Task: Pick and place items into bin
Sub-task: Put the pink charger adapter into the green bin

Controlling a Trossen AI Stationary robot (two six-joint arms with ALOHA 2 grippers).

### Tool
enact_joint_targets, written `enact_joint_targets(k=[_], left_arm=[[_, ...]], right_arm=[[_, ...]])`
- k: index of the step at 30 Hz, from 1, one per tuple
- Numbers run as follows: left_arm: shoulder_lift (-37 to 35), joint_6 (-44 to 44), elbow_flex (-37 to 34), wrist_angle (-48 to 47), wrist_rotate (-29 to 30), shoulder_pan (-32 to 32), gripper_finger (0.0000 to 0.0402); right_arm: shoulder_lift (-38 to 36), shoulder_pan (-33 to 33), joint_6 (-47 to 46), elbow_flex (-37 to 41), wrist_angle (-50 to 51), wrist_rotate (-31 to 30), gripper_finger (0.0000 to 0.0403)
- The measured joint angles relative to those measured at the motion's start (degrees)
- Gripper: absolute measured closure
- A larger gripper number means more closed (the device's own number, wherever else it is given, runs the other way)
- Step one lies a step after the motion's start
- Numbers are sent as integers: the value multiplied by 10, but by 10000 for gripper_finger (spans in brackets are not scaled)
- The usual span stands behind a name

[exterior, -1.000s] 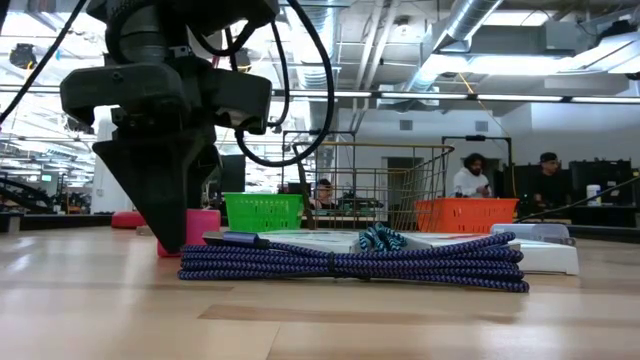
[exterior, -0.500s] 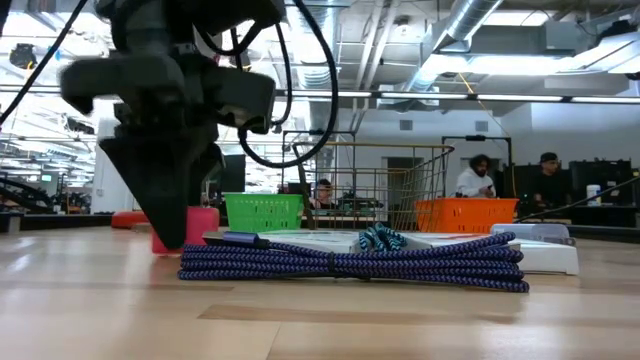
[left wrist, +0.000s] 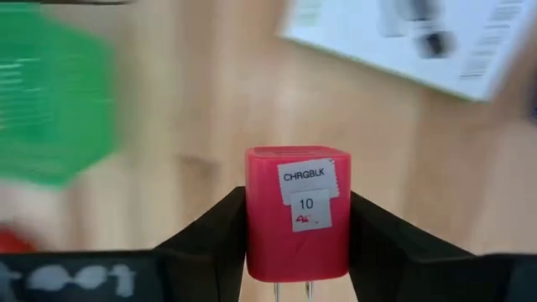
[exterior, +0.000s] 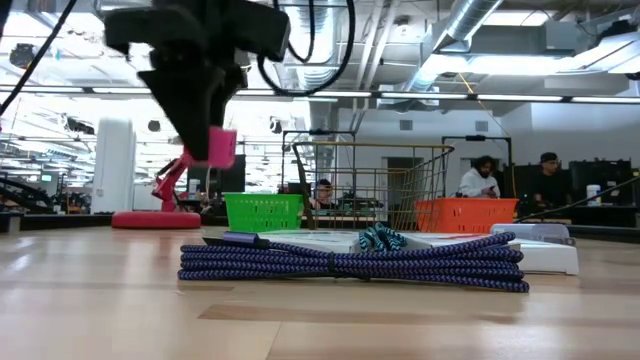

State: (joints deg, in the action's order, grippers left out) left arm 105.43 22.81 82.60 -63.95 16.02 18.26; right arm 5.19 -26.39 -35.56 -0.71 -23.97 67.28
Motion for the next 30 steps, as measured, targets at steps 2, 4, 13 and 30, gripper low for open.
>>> enact_joint_targets(k=[2, 4, 13, 30], left_arm=[[0, -7, 19, -37, 30, -11, 259], [0, -18, 32, -62, 52, -24, 259], [-1, -106, 44, -86, 88, -116, 258], [-1, -282, 44, -19, 63, -277, 251]], right_arm=[[0, 0, 0, 0, 0, 0, 269], [0, 0, 0, 0, 0, 0, 270], [0, 0, 0, 0, 0, 0, 269], [0, 0, 0, 0, 0, 0, 270]])
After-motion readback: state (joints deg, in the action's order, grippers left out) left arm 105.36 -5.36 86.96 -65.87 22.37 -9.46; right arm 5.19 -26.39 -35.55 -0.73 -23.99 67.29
